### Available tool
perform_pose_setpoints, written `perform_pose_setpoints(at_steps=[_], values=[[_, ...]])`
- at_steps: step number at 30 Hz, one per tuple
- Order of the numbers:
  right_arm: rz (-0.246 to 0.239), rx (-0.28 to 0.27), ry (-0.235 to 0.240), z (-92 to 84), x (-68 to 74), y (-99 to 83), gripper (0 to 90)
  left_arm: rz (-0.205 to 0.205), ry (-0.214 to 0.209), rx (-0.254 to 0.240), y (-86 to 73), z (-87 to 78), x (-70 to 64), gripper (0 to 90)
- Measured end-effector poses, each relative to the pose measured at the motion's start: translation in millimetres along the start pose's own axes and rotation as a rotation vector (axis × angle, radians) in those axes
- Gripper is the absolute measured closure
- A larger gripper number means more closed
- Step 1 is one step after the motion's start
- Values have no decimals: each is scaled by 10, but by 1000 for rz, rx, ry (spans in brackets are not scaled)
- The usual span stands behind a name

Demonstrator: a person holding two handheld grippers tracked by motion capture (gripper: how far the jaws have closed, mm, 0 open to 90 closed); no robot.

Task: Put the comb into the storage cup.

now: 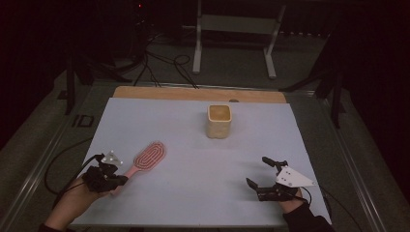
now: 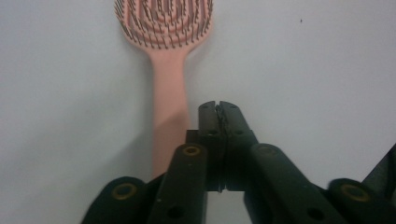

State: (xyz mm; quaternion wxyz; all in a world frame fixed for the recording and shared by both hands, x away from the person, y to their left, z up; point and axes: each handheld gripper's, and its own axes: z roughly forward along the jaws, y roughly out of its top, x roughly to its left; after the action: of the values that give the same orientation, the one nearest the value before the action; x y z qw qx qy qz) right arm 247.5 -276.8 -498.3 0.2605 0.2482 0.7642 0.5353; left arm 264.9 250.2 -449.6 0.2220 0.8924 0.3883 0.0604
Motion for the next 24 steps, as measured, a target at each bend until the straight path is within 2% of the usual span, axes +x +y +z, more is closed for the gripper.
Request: perform_pose_setpoints(at_steps=[9, 13, 17, 20, 22, 24], values=[[-1, 0, 2, 2, 0, -1, 89, 12, 14, 28, 145, -66, 56, 649], [-1, 0, 2, 2, -2, -2, 89, 1, 10, 38, 195, -40, 88, 538], [-3, 0, 2, 4, -3, -3, 88, 0, 9, 49, 236, 5, 115, 395], [-2, 0, 3, 5, -4, -4, 88, -22, 26, 51, 268, 36, 140, 231], [-3, 0, 2, 4, -2, -4, 88, -16, 8, 61, 281, 51, 169, 146], [-3, 0, 3, 5, -2, -4, 88, -10, 13, 69, 294, 71, 182, 109]])
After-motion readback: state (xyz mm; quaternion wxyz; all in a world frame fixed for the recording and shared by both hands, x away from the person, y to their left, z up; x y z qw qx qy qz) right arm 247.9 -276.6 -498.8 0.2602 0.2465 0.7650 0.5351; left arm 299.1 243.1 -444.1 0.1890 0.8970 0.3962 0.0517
